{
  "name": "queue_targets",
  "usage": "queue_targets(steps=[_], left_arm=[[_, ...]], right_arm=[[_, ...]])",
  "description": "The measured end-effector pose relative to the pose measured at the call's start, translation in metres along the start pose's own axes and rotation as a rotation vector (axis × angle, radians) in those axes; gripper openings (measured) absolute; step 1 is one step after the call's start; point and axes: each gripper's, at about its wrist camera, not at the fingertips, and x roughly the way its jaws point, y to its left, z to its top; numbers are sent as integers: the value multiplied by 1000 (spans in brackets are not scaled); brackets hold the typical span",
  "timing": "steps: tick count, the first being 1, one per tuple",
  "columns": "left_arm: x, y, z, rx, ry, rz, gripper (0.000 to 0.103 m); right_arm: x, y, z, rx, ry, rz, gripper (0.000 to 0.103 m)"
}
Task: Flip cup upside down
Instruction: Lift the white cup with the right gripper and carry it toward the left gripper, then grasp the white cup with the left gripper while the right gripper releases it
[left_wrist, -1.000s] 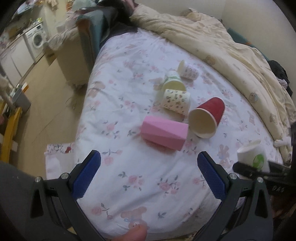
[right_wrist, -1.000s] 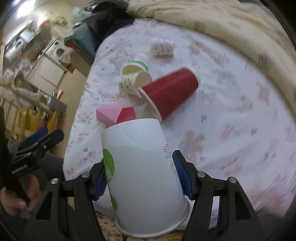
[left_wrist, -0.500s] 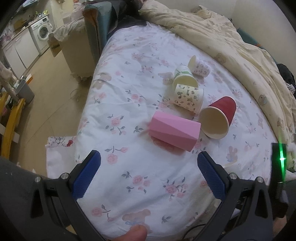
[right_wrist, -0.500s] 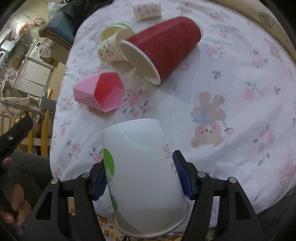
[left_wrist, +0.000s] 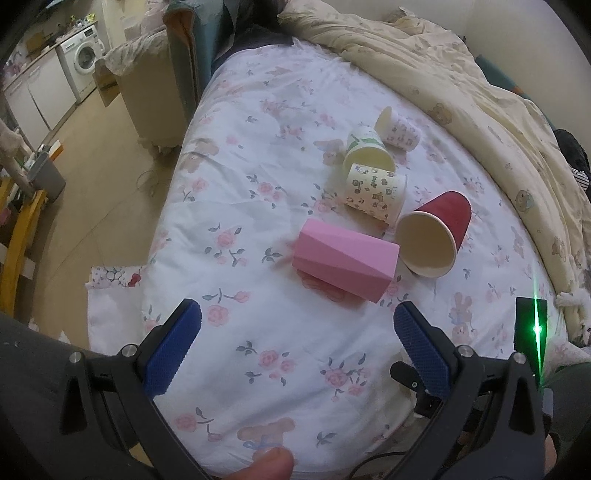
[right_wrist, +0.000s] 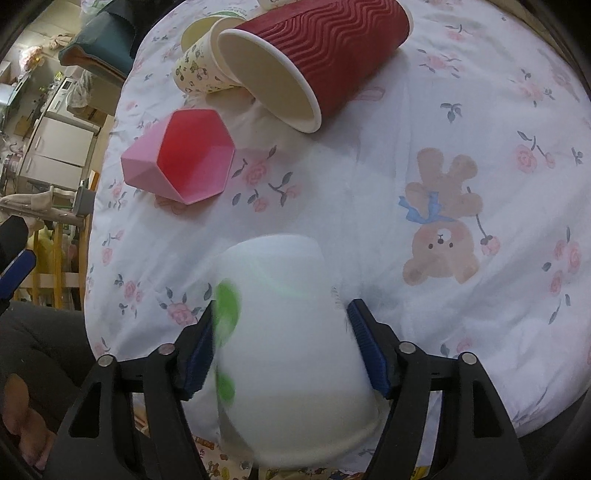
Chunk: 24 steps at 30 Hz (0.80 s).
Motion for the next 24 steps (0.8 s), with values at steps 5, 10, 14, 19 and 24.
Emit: queue_targets(steps=[5,10,14,19,24], left_arm=[[-1,3,0,-10,-4,7,103],[-4,6,0,-15,-13,8,103],[-5,3,-3,0,-14,11,103],[-5,1,-5,13,-6,1,103],[3,-9,-8,28,63,-11,103]], right_arm=[[-6,9,0,-31,-16,-26,90],[-46,10,-1,-29,-103,22,91],[-91,11,-2,-63,-197,22,95],[-127,2,-5,-100,-284,-27,96],[-136,-24,-8,-26,-340,-15,97]])
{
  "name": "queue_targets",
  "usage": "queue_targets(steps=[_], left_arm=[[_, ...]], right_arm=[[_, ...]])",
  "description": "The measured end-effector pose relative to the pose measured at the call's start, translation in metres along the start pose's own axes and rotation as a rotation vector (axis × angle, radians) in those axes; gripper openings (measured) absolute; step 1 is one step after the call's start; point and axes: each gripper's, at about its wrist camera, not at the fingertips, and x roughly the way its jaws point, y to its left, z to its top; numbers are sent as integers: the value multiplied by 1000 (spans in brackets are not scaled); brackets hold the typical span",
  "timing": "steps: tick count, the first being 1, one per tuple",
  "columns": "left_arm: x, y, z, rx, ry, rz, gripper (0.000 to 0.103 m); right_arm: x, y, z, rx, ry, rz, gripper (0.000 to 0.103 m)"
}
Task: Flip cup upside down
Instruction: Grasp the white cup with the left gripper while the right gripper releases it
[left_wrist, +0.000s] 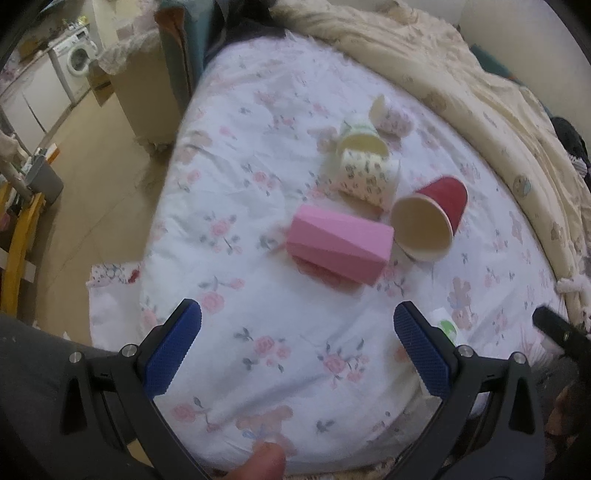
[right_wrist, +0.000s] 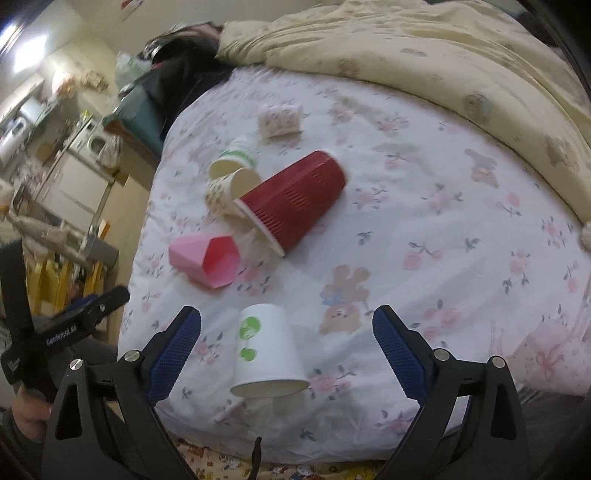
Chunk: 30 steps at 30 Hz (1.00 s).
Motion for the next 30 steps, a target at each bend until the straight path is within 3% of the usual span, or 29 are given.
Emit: queue_targets(steps=[7,10,14,17,25,28,30], left_arm=[[15,-51,2,55,159,-61,103],[30,-77,3,40,277,-113,102],[56,-98,2,-27,414,-136,88],[73,-108,1,-80,458,-114,88],[109,-121,-15,-97,552,-58,88],[120,-125,-21,-108,576,-70,77],[126,-127,-25,-112,594,-91,56]], right_arm=[[-11,-21,-1,91,-59,-5,97],[-14,-27,-5,99,-62,-20,97],[-25,-39,-6,137,-98,-2,97],[-31,-52,-6,199,-124,18,97],[-31,-63,-2,255,-132,32,97],[-31,-63,-2,255,-133,35,97],[-30,-63,-3,254,-134,37,97]])
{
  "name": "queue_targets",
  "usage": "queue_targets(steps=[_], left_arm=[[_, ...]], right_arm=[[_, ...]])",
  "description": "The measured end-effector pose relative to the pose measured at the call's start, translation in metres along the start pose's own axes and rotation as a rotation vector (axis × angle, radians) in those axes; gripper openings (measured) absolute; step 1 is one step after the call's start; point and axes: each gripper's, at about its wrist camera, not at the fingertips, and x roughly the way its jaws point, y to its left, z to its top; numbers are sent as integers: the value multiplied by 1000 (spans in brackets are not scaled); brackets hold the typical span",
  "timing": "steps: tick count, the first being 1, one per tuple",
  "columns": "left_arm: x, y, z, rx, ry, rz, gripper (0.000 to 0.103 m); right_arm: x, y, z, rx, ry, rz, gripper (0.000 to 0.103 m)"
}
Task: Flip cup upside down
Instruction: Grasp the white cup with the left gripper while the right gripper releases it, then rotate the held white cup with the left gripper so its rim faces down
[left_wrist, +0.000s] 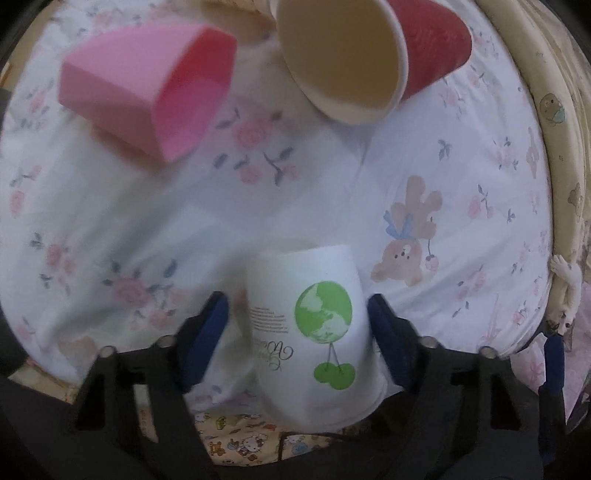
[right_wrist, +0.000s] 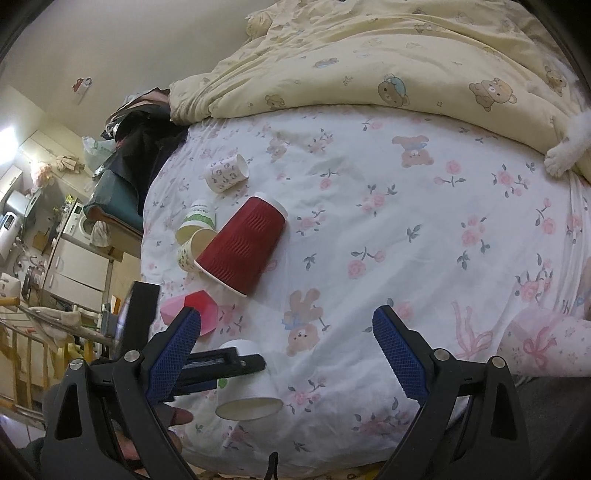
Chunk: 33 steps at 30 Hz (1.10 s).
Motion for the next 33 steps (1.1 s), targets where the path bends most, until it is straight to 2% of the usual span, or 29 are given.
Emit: queue_targets(steps=[6,11,21,26,33], left_arm=[[-1,0,0,32,-7,-44,51],[-26,11,3,42,-53,-77,51],[-96,46,2,106,-207,-124,51],[-107,73,0,117,-249,-117,51],[-116,100,-4,121,-368,-115,51]], right_arm=[[2,1,-1,-8,9,-5,97],[5,5,-1,-22,15,-14,97],[18,18,-4,-69,45,-37,97],[24,26,-6,-99,58,-34,97],[36,41,-9,-158,76,-35,97]])
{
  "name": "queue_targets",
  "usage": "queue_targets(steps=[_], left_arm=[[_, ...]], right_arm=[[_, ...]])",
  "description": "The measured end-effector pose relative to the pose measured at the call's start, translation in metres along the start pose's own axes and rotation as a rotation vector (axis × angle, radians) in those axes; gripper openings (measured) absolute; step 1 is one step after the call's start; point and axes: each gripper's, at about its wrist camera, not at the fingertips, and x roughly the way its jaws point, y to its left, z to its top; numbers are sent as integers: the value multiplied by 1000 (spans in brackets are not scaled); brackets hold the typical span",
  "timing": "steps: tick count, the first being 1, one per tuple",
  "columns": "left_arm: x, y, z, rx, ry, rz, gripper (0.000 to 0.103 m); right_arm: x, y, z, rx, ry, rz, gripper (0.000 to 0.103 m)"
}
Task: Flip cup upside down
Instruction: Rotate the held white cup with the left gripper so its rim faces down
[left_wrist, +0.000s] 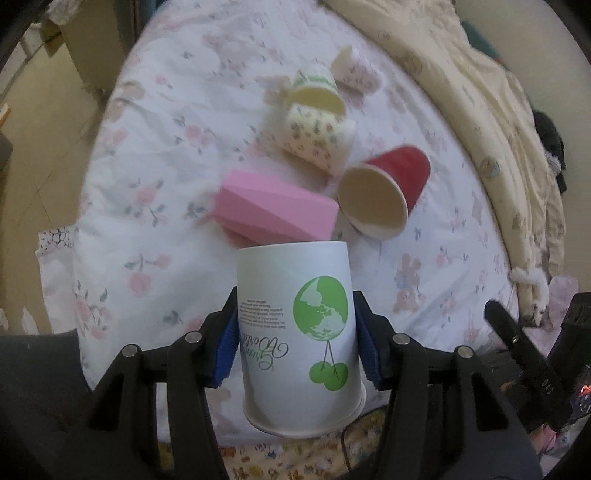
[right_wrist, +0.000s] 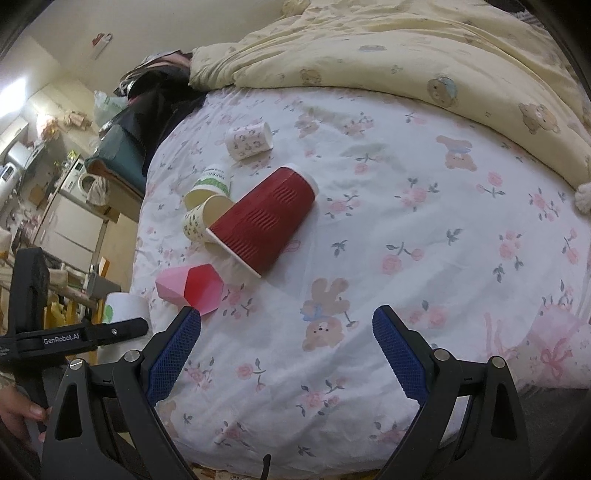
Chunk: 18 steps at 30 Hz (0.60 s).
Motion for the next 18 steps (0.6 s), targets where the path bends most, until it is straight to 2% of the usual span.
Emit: queue_targets(steps=[8,11,18], left_arm=[[-5,-2,8,-4,-79,-90,51],[-11,-5,9,9,-105,-107,51],[-10,-6,6,15,-103,-123,51]], right_arm=[[18,12,0,-34,42,-25,97],[23,16,-2,-48,68,12,97],[32,45,-15,-150,147,150,97]])
